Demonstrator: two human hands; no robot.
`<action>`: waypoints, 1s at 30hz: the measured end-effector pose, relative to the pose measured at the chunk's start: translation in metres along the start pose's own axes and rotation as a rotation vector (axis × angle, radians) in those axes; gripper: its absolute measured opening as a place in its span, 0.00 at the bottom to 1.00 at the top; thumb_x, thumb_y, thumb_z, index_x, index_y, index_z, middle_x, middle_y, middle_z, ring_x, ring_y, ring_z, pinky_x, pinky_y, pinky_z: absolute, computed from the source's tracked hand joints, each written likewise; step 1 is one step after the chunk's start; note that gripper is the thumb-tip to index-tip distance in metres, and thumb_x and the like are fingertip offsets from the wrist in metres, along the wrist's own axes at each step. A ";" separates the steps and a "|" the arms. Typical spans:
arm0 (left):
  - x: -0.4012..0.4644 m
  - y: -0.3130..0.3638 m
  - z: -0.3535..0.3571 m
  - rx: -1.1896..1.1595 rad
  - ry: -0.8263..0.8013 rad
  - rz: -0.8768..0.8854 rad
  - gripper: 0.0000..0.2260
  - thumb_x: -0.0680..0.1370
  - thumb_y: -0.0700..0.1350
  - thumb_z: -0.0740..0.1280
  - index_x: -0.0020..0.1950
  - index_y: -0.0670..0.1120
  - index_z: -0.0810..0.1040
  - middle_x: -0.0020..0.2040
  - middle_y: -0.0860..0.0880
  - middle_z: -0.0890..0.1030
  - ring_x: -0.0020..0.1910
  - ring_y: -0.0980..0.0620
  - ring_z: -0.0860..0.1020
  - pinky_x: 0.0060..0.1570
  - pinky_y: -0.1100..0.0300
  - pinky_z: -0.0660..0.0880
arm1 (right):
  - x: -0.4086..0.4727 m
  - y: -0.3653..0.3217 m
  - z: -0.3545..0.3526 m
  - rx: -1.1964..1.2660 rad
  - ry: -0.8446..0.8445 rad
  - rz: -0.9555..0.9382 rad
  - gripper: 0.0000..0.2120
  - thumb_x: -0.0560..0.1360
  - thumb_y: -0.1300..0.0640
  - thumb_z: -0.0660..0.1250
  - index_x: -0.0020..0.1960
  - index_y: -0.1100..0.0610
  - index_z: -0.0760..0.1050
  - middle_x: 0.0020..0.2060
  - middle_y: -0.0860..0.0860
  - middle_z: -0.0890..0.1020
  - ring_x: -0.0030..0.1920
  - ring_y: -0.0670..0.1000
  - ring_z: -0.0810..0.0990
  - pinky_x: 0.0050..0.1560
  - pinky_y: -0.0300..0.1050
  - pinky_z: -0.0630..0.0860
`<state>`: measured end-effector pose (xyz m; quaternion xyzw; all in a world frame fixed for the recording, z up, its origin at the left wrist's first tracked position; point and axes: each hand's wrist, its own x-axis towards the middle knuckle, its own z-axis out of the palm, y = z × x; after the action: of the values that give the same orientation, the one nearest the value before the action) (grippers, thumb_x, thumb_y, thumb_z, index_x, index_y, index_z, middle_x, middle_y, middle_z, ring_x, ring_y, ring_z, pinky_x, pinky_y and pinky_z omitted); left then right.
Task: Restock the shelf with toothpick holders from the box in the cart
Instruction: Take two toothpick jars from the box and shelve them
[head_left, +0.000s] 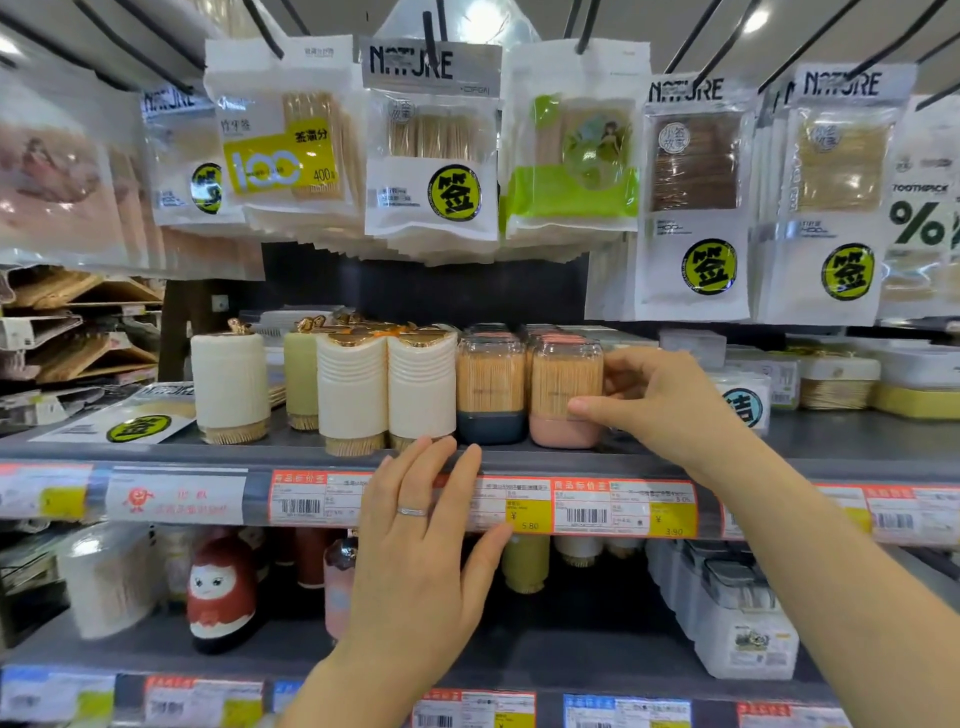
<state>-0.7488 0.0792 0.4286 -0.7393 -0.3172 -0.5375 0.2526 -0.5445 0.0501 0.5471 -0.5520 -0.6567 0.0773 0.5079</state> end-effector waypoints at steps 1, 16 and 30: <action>0.000 0.000 0.000 0.000 0.003 0.000 0.23 0.78 0.56 0.58 0.68 0.44 0.67 0.67 0.45 0.69 0.66 0.44 0.67 0.68 0.46 0.62 | 0.000 0.000 0.000 -0.006 0.009 0.001 0.14 0.67 0.57 0.76 0.52 0.52 0.78 0.42 0.45 0.82 0.44 0.44 0.79 0.49 0.42 0.77; 0.000 0.001 0.002 -0.003 0.039 0.012 0.22 0.77 0.53 0.61 0.67 0.42 0.69 0.64 0.42 0.71 0.65 0.42 0.67 0.67 0.45 0.62 | -0.006 0.002 0.003 -0.117 0.098 -0.077 0.15 0.66 0.55 0.77 0.50 0.48 0.77 0.40 0.40 0.79 0.40 0.40 0.78 0.43 0.31 0.74; 0.003 0.003 -0.001 -0.052 0.039 -0.005 0.22 0.77 0.51 0.63 0.64 0.38 0.75 0.61 0.37 0.75 0.63 0.41 0.68 0.65 0.41 0.65 | -0.088 0.004 0.035 -0.385 0.505 -0.493 0.11 0.74 0.57 0.65 0.52 0.63 0.78 0.48 0.51 0.77 0.52 0.48 0.74 0.58 0.34 0.68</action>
<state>-0.7465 0.0772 0.4312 -0.7344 -0.2999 -0.5603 0.2383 -0.5792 -0.0023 0.4765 -0.4646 -0.6265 -0.3096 0.5438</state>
